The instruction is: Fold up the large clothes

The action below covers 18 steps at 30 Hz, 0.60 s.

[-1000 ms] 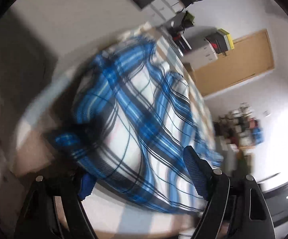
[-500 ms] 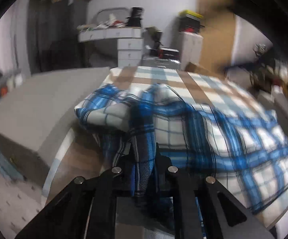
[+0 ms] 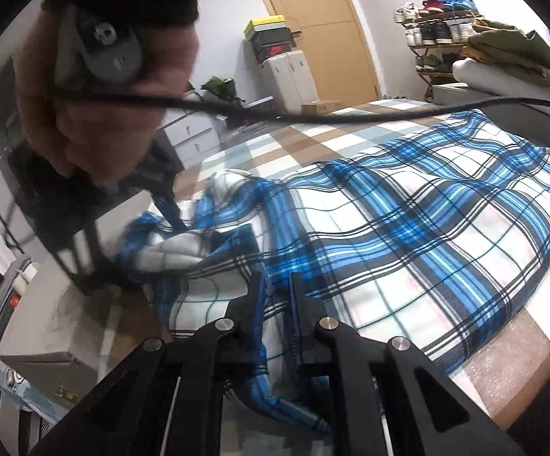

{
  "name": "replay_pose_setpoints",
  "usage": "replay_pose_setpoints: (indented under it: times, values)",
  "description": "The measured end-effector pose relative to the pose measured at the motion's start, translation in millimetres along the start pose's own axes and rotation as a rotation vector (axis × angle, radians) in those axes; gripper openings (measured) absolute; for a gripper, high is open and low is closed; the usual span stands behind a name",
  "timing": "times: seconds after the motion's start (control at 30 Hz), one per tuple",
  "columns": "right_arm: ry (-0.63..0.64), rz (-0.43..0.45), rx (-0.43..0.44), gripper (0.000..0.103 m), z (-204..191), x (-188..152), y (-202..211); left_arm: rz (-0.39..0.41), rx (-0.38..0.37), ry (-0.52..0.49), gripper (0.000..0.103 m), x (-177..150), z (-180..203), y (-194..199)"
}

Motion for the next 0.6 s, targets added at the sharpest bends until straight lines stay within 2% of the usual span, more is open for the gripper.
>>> replay_pose_setpoints:
  times: [0.03,0.1,0.13,0.17,0.2,0.23,0.27,0.3,0.33,0.4,0.47,0.53,0.6]
  values:
    - [0.010,0.013,-0.007,0.065,-2.8,0.1,0.5,-0.001,0.001,0.001,0.008,-0.3,-1.5,1.3]
    - [0.043,0.042,-0.032,0.057,-6.9,-1.6,3.1,-0.023,0.050,0.009,0.009,-5.9,-12.5,5.8]
    - [0.058,0.052,-0.038,0.048,-8.9,-3.2,4.0,-0.038,0.081,0.021,0.012,-10.6,-18.3,7.5]
    - [0.072,0.060,-0.044,0.046,-11.6,-5.4,4.5,-0.045,0.097,0.049,0.018,-15.8,-27.0,12.0]
    - [0.086,0.068,-0.049,0.041,-13.3,-7.4,6.5,-0.051,0.106,0.075,0.042,-21.0,-32.5,15.8]
    - [0.090,0.074,-0.046,0.037,-14.3,-9.0,8.7,-0.073,0.145,0.116,0.077,-28.5,-43.1,19.3]
    - [0.082,0.076,-0.035,0.036,-14.0,-10.1,10.4,-0.083,0.174,0.148,0.088,-34.8,-48.9,19.8]
    - [0.071,0.074,-0.022,0.035,-13.1,-11.4,11.7,-0.086,0.202,0.191,0.094,-40.2,-58.4,22.6]
    - [0.057,0.072,-0.005,0.033,-11.5,-11.8,13.4,-0.085,0.207,0.238,0.094,-44.0,-66.0,24.1]
    - [0.033,0.069,0.032,0.031,-6.1,-11.7,15.0,-0.092,0.133,0.324,0.094,-44.3,-74.4,19.0]
    - [0.003,0.066,0.070,0.027,0.0,-13.0,17.4,-0.112,0.113,0.354,0.094,-45.9,-79.6,12.6]
    - [-0.051,0.070,0.130,0.016,18.6,-9.3,27.2,-0.123,0.062,0.380,0.094,-44.7,-80.3,2.7]
    - [-0.096,0.085,0.193,0.013,33.9,-3.9,35.7,-0.120,0.016,0.401,0.093,-42.9,-77.5,-1.0]
Point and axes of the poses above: each gripper's, at about its wrist camera, not at the fingertips, and y roughly against the way its jaws point, z to its right, x to its top, the point moved 9 cm from there along -y, roughly the way its jaws point, and after that the axes turned 10 degrees about -y, right-handed, at the moved point
